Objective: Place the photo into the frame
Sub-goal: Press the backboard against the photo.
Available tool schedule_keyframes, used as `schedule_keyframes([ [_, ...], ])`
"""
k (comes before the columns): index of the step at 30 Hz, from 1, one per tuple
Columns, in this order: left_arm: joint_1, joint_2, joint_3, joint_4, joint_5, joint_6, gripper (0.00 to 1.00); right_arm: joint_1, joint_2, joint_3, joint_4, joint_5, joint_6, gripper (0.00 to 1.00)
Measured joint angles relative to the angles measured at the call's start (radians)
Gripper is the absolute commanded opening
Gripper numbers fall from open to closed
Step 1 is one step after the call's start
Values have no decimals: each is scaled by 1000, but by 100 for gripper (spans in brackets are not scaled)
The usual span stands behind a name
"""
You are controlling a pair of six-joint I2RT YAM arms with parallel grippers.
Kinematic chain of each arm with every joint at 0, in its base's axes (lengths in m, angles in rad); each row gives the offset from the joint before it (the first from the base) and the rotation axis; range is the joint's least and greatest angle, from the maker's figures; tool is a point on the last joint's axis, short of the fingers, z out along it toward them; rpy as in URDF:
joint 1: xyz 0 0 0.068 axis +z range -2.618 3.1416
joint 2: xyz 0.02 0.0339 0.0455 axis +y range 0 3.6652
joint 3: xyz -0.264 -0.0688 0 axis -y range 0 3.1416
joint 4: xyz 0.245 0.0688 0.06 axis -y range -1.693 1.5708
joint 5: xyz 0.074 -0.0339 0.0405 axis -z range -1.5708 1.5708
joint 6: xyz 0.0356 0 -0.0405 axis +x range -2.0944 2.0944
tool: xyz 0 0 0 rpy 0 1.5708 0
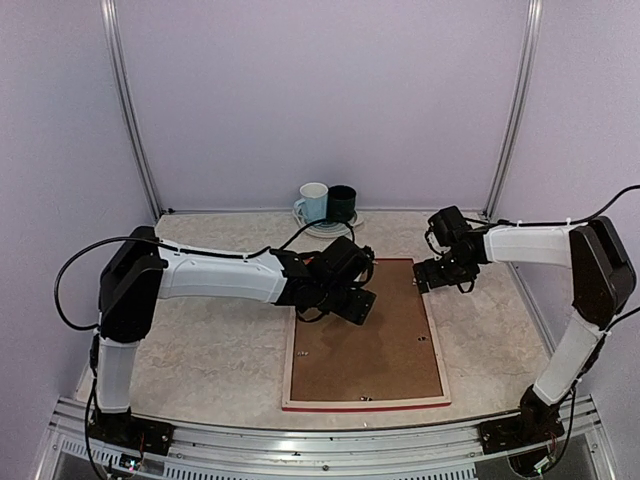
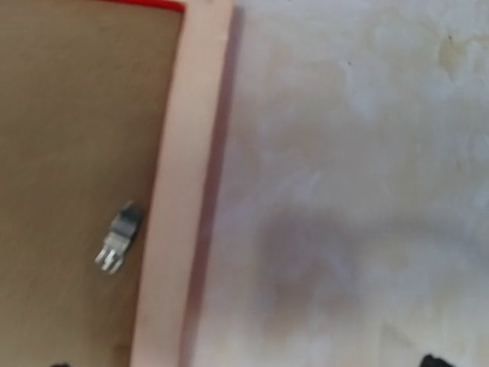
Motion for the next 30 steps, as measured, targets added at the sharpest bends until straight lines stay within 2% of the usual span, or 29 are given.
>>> schedule_keyframes([
  [8, -66, 1, -51, 2, 93, 39, 70, 9, -135, -46, 6, -14, 3, 99],
  [15, -101, 3, -75, -4, 128, 81, 70, 9, -138, -52, 7, -14, 3, 99],
  [30, -137, 71, -48, -35, 98, 88, 70, 10, -132, -52, 10, -18, 2, 99],
])
